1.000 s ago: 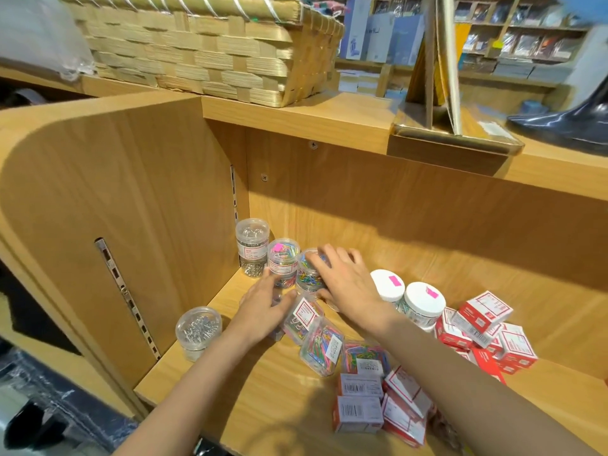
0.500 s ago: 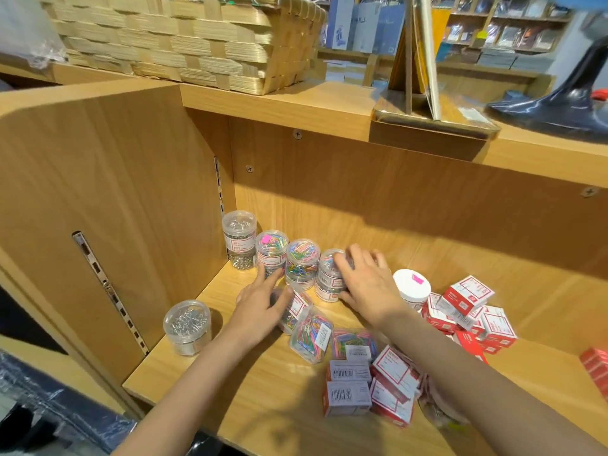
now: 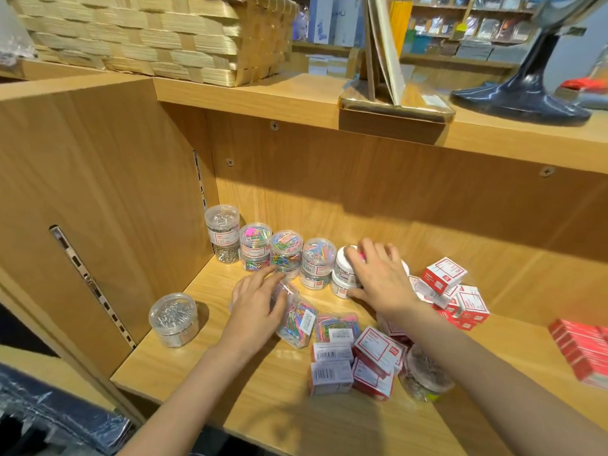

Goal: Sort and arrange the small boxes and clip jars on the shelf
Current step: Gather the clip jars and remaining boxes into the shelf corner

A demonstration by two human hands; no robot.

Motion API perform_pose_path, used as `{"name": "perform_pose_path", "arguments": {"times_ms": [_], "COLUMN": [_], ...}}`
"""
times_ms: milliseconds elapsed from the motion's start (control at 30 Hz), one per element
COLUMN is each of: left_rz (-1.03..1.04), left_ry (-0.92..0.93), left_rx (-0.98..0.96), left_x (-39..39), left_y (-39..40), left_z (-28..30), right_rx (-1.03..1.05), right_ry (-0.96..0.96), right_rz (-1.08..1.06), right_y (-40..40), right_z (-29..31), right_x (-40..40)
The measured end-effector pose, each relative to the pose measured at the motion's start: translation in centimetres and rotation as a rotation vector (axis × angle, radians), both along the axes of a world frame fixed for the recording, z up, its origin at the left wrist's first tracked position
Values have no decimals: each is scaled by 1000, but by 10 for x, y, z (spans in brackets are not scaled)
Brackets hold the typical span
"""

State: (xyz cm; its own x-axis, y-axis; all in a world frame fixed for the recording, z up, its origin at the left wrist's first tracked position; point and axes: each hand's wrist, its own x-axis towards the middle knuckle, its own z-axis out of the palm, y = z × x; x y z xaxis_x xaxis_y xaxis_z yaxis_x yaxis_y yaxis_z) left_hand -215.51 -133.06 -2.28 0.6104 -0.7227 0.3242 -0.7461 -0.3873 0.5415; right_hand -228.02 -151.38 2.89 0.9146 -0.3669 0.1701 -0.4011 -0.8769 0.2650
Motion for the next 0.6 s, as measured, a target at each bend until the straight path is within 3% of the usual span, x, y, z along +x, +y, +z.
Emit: {"name": "perform_pose_path", "arguments": {"times_ms": [200,333,600], "left_rz": [-23,-24,11], "left_ry": [-38,-42,-55], "left_rx": [-75,-71,-68], "left_x": [-12,-24,-34], "left_y": [-5,-2,-3], "left_z": [5,-4,-6], "right_rx": [-98,6,93], "right_ry": [-132,27,-18], "right_rz": [-1,-57,-49], "right_y": [-16,-18,-16], "right_z": [10,8,18], "right_x": [-29,-46,-57]}}
